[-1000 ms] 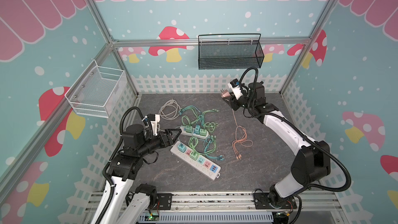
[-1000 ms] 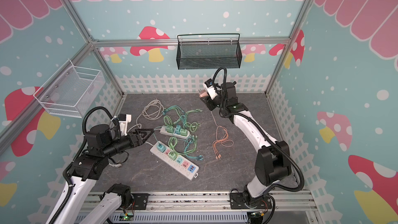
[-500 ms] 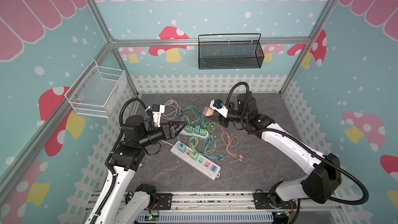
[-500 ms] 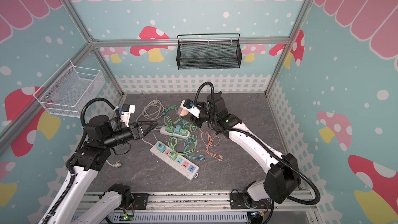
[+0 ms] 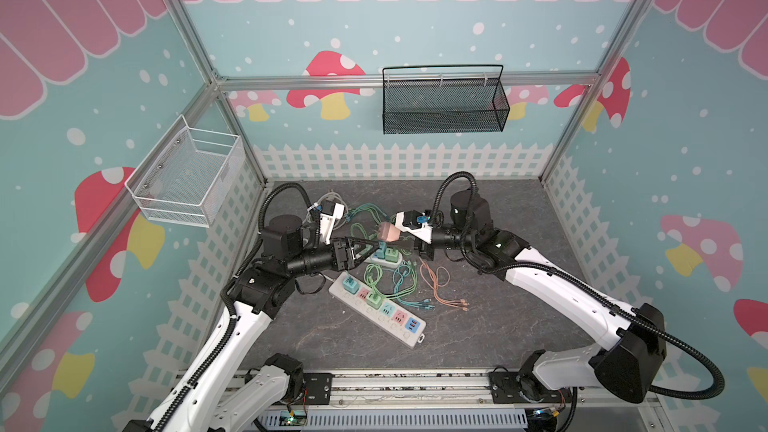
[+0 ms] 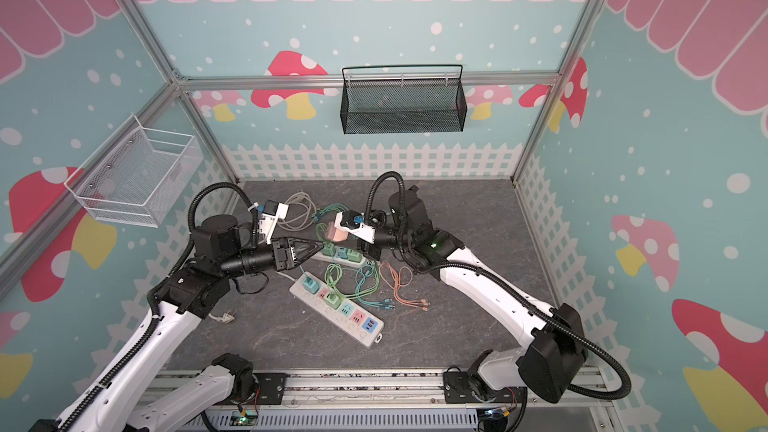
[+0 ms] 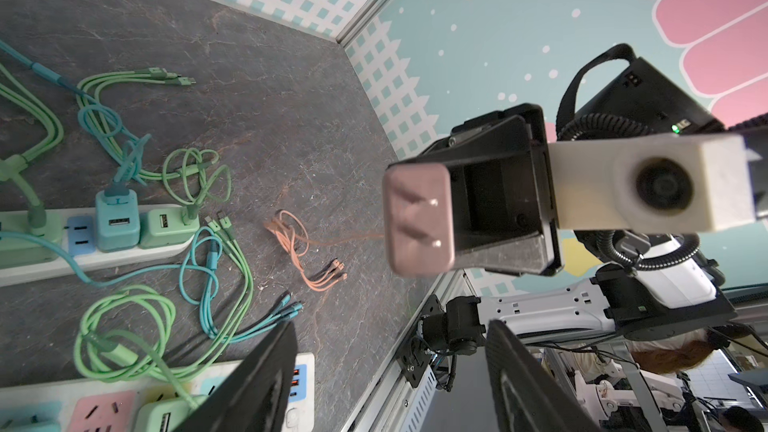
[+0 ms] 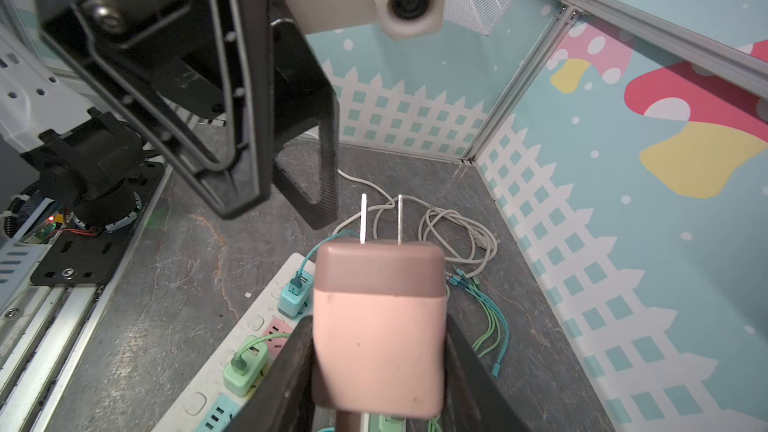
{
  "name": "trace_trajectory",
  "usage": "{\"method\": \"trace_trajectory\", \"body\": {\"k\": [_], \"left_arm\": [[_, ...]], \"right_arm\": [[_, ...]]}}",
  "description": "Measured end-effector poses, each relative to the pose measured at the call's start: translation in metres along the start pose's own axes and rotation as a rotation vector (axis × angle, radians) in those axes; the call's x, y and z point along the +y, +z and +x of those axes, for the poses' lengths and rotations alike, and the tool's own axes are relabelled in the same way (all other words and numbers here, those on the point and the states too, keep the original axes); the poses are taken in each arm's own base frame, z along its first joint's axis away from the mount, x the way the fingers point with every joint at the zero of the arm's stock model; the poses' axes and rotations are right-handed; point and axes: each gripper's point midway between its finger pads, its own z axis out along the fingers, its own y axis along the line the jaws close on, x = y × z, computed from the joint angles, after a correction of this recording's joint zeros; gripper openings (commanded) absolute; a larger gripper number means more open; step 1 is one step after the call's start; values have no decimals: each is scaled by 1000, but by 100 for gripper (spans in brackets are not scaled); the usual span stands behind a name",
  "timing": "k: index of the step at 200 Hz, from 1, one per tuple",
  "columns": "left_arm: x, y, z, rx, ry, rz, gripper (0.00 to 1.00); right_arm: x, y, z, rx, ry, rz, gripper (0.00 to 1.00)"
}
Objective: Insert the plug
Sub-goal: 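Lift the pink charger and carry it toward the left gripper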
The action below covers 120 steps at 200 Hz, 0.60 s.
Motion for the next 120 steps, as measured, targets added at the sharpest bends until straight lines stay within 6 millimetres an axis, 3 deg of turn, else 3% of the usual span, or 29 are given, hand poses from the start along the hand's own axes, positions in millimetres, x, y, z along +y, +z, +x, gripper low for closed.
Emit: {"method": "trace_trajectory", "body": {"k": [46,85,120], "left_arm": [[2,10,-1,26,-4,-3,58],[0,14,-2,38,-1,3,45],[-2,16,-2,44,1,10,39]], "right_arm": [[15,6,-5,-7,-12,-32,25],[15,8,-4,6,-22,-20,25],[17,10,-4,17,-33,-12,26]]}}
